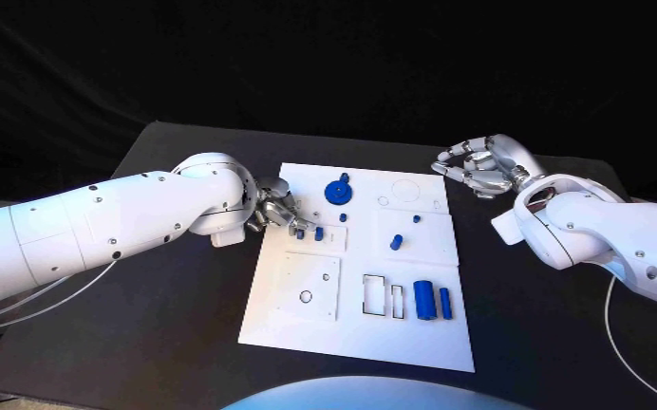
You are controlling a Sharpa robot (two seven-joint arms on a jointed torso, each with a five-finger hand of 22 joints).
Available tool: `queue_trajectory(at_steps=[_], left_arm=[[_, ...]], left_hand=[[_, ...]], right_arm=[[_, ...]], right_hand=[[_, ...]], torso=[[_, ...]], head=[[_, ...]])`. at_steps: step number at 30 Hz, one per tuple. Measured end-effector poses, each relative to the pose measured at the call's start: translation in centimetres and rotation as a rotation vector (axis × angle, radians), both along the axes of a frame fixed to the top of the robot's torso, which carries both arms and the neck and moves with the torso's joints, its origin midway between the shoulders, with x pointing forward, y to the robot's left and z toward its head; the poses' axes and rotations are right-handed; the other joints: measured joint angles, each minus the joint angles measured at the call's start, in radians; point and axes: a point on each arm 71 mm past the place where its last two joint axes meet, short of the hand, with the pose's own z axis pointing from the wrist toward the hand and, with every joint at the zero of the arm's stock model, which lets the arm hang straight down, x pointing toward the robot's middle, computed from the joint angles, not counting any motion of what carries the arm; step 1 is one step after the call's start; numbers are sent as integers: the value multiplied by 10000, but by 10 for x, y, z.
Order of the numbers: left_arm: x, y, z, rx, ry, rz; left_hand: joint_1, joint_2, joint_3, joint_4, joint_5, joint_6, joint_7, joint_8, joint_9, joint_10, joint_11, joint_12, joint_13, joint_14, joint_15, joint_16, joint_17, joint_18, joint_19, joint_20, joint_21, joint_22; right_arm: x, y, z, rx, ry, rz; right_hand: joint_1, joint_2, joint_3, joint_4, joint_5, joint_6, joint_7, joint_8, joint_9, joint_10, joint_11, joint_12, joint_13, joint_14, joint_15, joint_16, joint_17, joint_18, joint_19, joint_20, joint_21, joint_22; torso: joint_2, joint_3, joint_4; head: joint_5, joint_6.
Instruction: Assemble the parts on the task board
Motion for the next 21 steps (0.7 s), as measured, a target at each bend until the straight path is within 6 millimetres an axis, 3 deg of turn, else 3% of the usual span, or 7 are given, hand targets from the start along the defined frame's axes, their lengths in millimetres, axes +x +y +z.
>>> queue_trajectory(at_steps=[7, 17, 21], left_arm=[[-3, 1, 2, -153, -187, 129], [-8, 7, 4, -274, -397, 299], [-9, 8, 4, -292, -432, 336]], left_hand=[[198, 156, -316, -15, 36, 0, 0, -120, -52, 0, 0, 0, -1, 0, 0, 0, 0, 0, 37, 36, 0, 0], [1400, 290, -420, -14, 79, -36, 35, -264, -151, -36, 36, 0, -30, 0, 0, 0, 0, 0, 37, 36, -46, -1], [1807, 218, -236, -25, 78, -36, 35, -315, -188, -36, 36, 0, -67, 0, 0, 0, 0, 0, 37, 36, -47, -25]], right_arm=[[0, -1, 0, -2, -1, -9], [0, -1, 0, -5, 1, -22], [0, -1, 0, -5, 2, -21]], right_hand=[[0, 0, 0, 0, 0, 0, 0, 0, 0, 0, 0, 0, 0, 0, 0, 0, 0, -1, 0, 0, 0, 0], [0, 0, 0, 0, 0, 0, 0, 0, 0, 0, 0, 0, 1, 0, 0, 0, -1, -1, 0, 0, 0, 1], [0, 0, 0, 0, 0, 0, 0, 0, 0, 0, 0, 0, 1, 0, 0, 0, -1, 0, 0, 0, 0, 1]], torso=[[-1, 0, 0], [-3, 4, 2], [-7, 4, 7]], head=[[-8, 23], [-8, 26], [-2, 27]])
